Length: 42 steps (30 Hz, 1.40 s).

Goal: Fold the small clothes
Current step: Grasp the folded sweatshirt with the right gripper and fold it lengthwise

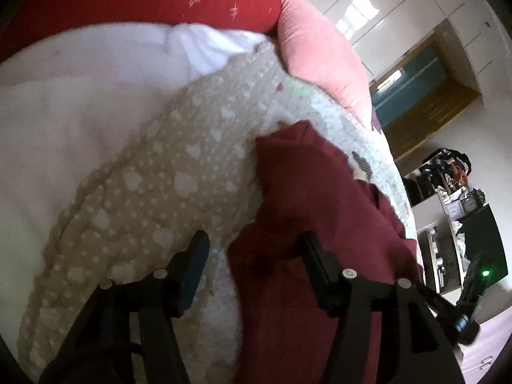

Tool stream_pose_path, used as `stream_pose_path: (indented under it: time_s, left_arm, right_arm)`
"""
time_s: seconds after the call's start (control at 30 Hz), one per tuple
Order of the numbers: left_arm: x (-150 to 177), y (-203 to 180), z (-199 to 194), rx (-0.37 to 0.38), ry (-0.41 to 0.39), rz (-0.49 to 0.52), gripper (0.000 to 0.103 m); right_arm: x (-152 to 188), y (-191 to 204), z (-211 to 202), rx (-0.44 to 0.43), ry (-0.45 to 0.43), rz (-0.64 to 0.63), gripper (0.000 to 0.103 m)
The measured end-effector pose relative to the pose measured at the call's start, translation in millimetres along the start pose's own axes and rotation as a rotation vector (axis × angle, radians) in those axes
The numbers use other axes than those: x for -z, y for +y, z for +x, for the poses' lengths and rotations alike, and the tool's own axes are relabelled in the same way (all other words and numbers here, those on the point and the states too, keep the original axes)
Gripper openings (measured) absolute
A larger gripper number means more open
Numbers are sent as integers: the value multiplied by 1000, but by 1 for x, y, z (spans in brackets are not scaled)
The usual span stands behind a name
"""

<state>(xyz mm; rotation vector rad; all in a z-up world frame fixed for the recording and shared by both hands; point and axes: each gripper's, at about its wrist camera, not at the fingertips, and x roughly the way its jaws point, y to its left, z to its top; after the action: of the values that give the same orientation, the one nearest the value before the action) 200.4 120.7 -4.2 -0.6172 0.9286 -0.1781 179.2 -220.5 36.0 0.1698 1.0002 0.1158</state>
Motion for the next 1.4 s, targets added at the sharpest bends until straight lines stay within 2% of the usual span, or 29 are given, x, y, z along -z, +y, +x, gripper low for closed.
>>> stream_pose_path:
  time_s: [0.03,0.1,0.17,0.23,0.27,0.3,0.5,0.63,0.73,0.87,1.03,1.07,1.1,1.17,1.4]
  left_arm:
    - [-1,3,-1,13,1,-11,59]
    - [-2,6,-2,30,0,-25,59]
    - [-1,6,-3,21,-4,-17,59]
    - [2,3,-5,3,-17,2,59]
    - [4,1,-5,-3,-23,8,59]
    - [7,-1,-8,-9,-32,15,59]
    - [45,-1,-37,-35,-66,50,59]
    - [88,12,-68,7,-54,19,59]
    - [122,11,-96,3,-7,17,59]
    - [156,15,-117,39,53,-62,59]
    - [183,19,-125,46,99,-89,59]
    - [186,19,-125,42,108,-83,54]
    - [190,18,-125,25,121,-72,40]
    - [191,17,-122,-3,138,-58,27]
    - [203,24,-121,41,172,-45,27]
  right_arm:
    - [1,-26,-1,62,-10,56,16]
    - [6,-76,-12,60,-40,174,0]
    - [11,-99,-28,93,-74,246,0]
    - [20,-104,-49,217,-104,273,23]
    - [24,-108,-56,254,-108,273,47]
    - [35,-111,-65,227,-115,279,52]
    - [102,-122,-103,60,-57,284,52]
    - [152,-129,-112,-66,-38,304,53]
    - [171,-133,-121,-165,-62,340,56]
    - [187,-137,-121,-340,-62,420,58]
    - [208,-133,-124,-457,-61,420,58]
    - [212,-132,-125,-479,-53,419,58]
    - [216,-130,-125,-504,-41,419,58]
    - [224,-126,-125,-541,-18,400,58]
    - [238,-110,-111,-626,61,365,52]
